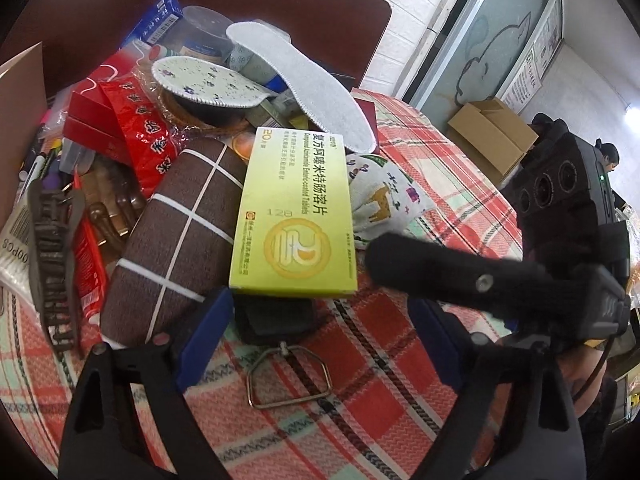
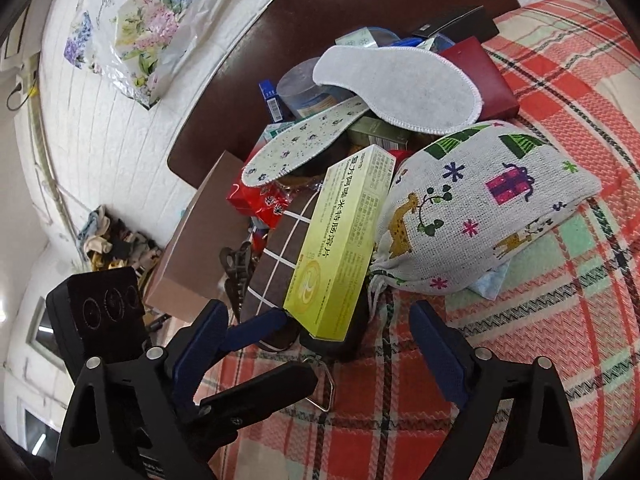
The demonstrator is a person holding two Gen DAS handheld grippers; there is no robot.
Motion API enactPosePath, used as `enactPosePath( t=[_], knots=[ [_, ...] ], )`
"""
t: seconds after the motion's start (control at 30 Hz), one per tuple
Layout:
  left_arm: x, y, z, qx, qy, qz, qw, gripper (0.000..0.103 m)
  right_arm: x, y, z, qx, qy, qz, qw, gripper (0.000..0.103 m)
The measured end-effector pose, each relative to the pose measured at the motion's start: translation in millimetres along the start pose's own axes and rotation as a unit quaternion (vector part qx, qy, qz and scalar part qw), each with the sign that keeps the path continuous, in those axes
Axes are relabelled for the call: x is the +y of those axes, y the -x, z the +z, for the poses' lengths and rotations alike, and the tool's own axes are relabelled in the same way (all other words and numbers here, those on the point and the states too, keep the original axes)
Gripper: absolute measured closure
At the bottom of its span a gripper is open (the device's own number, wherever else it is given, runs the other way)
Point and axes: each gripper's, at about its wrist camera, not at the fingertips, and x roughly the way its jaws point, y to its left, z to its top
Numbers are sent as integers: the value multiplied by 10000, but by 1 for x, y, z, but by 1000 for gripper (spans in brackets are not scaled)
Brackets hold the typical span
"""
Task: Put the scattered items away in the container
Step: 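Grasp the yellow medicine box with the right gripper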
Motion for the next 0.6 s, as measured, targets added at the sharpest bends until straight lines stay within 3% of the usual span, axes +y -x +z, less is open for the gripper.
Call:
enactPosePath(
  t=[0.13, 0.23, 0.4, 0.47, 0.53, 0.6],
  knots=[
    [5, -10, 4, 10, -80, -57, 10000, 17, -5, -16, 2, 178, 32, 101, 9998, 26],
    [-3, -16, 4, -6, -406, 62, 9992, 17, -10, -21, 4, 210, -21, 160, 9996, 29],
    [-12, -26, 6, -80, -731, 245, 9970, 17, -18, -24, 9, 190, -151, 273, 9993, 52],
    [-11, -26, 8, -114, -686, 241, 9973, 18, -22, -24, 10, 149, -245, 352, 9990, 56],
    [-8, -26, 10, -128, -587, 207, 9980, 32, -23, -21, 10, 102, -277, 392, 9988, 61],
    [-8, -25, 11, -96, -591, 153, 9981, 67, -23, -19, 10, 61, -301, 482, 9984, 64]
  ],
)
